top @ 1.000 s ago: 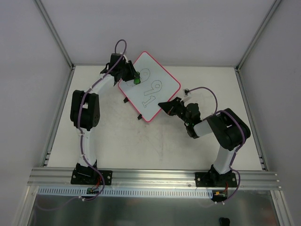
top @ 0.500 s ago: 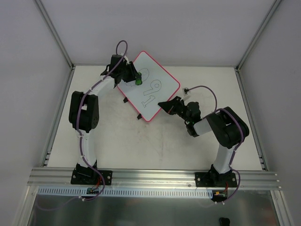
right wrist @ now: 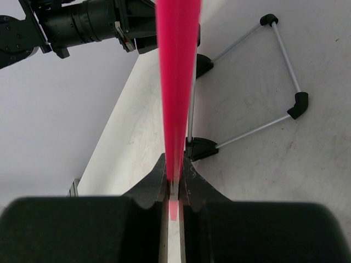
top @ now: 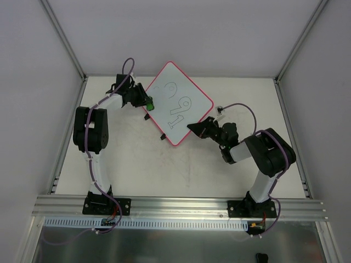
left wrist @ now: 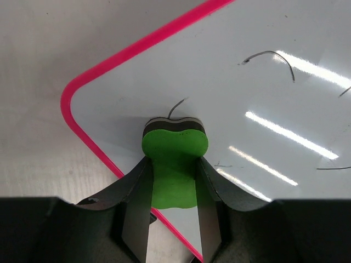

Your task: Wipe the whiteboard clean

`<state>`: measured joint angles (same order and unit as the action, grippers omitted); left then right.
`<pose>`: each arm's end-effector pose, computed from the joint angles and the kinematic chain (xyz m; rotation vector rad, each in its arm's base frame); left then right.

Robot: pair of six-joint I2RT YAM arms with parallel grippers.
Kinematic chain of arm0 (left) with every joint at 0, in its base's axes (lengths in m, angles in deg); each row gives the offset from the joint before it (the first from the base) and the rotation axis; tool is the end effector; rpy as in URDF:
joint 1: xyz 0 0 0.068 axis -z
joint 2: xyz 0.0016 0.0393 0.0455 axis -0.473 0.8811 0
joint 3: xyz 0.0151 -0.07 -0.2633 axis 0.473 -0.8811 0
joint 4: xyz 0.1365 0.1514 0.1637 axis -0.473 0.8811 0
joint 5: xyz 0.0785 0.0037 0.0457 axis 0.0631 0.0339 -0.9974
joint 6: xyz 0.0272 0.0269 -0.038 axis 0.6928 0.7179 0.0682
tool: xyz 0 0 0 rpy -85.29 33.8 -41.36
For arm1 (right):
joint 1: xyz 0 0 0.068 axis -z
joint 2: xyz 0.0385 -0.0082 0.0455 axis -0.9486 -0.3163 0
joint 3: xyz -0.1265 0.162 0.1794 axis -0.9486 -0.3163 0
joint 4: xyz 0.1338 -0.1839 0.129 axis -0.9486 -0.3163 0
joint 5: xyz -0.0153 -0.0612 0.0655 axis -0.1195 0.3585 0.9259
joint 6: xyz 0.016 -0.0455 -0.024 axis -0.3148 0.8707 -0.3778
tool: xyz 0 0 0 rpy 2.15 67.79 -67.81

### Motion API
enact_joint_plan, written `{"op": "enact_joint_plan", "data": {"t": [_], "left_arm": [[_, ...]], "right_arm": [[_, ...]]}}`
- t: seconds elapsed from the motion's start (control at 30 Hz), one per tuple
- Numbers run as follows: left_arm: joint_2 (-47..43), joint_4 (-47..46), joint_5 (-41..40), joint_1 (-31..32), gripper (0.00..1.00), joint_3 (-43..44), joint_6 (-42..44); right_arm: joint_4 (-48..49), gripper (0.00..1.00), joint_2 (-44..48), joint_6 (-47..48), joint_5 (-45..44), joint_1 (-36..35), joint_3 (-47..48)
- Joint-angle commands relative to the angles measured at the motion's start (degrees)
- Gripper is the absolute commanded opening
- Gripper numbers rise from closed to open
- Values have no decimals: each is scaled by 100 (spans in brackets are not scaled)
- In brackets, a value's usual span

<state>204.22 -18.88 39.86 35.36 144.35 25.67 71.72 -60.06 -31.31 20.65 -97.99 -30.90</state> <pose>0.4642 -0.0716 0.1975 -0.2155 2.2598 -0.7715 0.2725 0.1504 0.1576 -0.2384 1.6128 1.0999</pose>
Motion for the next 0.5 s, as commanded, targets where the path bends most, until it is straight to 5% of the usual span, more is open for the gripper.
{"op": "enact_joint_plan", "data": {"t": [0.0, 0.27, 0.47], "left_arm": [[-84, 260, -145, -63, 0, -116, 159], [13, 208, 215, -107, 0, 200, 291], [-224, 111, -136, 498, 0, 86, 432]], "right_arm": [[1079, 0, 276, 443, 764, 7, -271], [1079, 0, 197, 434, 940, 25, -245], [1079, 0, 65, 408, 1019, 16, -122]]}}
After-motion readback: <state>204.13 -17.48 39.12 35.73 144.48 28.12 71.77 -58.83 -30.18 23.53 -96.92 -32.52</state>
